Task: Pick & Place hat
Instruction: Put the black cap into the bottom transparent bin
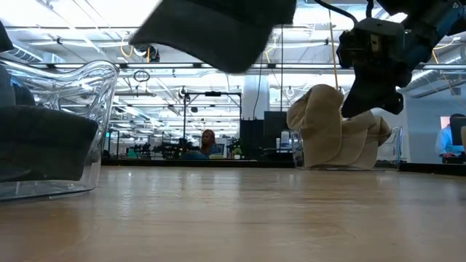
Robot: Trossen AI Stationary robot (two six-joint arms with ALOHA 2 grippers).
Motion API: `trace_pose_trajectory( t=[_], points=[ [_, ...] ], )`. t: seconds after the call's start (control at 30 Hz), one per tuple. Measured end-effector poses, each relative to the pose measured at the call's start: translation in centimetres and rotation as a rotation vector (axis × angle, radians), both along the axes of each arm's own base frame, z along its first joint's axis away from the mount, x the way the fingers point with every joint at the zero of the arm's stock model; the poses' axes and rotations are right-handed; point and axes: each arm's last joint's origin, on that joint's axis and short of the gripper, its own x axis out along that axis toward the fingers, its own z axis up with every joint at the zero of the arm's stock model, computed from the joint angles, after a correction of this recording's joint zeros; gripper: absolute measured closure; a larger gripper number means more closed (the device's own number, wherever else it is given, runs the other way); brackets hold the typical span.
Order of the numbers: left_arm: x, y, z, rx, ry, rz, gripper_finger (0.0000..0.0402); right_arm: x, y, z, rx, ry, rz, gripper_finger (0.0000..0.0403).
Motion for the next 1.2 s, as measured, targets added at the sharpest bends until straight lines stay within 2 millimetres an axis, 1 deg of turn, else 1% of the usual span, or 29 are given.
trace_pose_trajectory(
  t=[0.2, 0.3, 0.43, 0.57, 0.67, 0.83, 1.03, 1.2],
  points=[
    [-2.3, -4.1, 0.2, -0.023, -0.130, 0.023, 0.0388, 0.0, 0.0, 0.0, -0.014, -0.001, 0.015, 0.0399],
    [-3.3, -5.6, 0.3, -0.022, -0.213, 0.055, 0.0388, 0.0, 0.0, 0.0, -0.041, 0.003, 0.043, 0.0399],
    [-4.0, -7.0, 0.8, 0.020, -0.347, 0.107, 0.0388, 0.0, 0.0, 0.0, -0.076, 0.008, 0.082, 0.0399],
    [-3.2, -7.3, 1.5, 0.046, -0.402, 0.108, 0.0388, 0.0, 0.1, 0.0, -0.088, 0.018, 0.133, 0.0399],
    [-2.0, -7.3, 2.0, 0.068, -0.434, 0.120, 0.0388, 0.0, 0.1, -0.1, -0.096, 0.022, 0.172, 0.0399],
    [-0.3, -8.2, 2.5, 0.115, -0.420, 0.109, 0.0388, 0.0, 0.2, -0.1, -0.124, 0.025, 0.205, 0.0399],
    [0.8, -8.9, 3.9, 0.144, -0.350, 0.099, 0.0388, 0.0, 0.2, 0.0, -0.124, 0.023, 0.206, 0.0399],
    [0.6, -8.9, 4.9, 0.130, -0.249, 0.095, 0.0388, 0.0, 0.2, 0.0, -0.130, 0.022, 0.210, 0.0399]
  ],
)
